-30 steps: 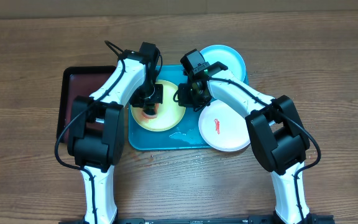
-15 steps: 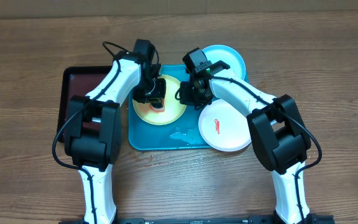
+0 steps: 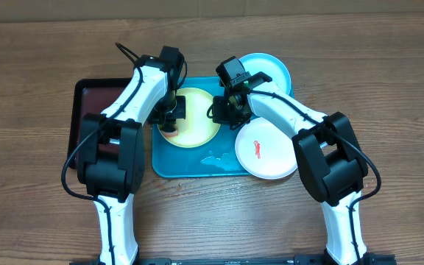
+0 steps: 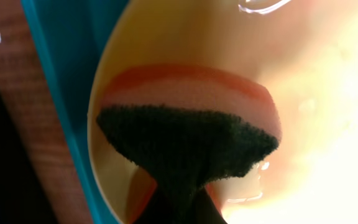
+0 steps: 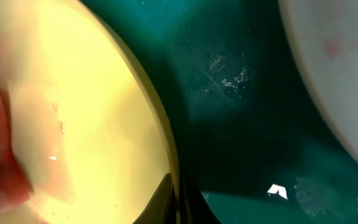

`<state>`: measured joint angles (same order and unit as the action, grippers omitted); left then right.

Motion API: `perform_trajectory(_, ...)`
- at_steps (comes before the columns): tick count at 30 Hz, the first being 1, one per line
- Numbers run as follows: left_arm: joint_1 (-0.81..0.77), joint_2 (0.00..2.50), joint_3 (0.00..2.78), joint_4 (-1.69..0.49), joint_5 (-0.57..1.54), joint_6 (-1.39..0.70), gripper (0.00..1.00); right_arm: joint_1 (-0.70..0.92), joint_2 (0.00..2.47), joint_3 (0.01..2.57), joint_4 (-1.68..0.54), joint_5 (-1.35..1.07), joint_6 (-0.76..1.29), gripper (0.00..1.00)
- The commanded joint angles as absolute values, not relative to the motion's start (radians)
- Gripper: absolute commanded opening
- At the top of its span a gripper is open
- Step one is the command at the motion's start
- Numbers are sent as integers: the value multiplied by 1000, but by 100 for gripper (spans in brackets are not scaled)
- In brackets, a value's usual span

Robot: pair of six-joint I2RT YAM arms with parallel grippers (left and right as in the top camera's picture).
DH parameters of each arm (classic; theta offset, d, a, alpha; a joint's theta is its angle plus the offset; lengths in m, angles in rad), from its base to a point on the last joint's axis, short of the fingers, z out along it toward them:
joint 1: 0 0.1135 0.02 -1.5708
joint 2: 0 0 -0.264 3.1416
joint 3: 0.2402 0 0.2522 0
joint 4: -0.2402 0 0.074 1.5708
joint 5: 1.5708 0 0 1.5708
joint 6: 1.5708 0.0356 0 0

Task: Clean dirty plates on tray and stack at the side
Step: 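Scrub the yellow plate with the sponge while right gripper holds it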

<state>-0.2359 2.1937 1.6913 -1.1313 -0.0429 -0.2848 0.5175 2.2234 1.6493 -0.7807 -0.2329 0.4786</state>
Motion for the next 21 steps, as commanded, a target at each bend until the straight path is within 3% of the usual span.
perform_trajectory(1, -241, 2202, 1726, -1157, 34, -206, 4, 526, 2258, 1654, -790, -229, 469, 4)
perform_trajectory(6, -257, 2203, 1725, -1126, 254, -43, 4, 526, 2258, 1654, -790, -230, 469, 4)
perform_trajectory(13, -279, 2203, 1723, -975, 307, -38, 4, 526, 2258, 1654, -791, -230, 469, 4)
perform_trajectory(17, -281, 2204, 1723, -909, 187, -100, 4, 526, 2258, 1654, -791, -230, 469, 4)
perform_trajectory(21, -283, 2204, 1723, -947, -104, -277, 4, 526, 2258, 1654, -791, -230, 469, 4)
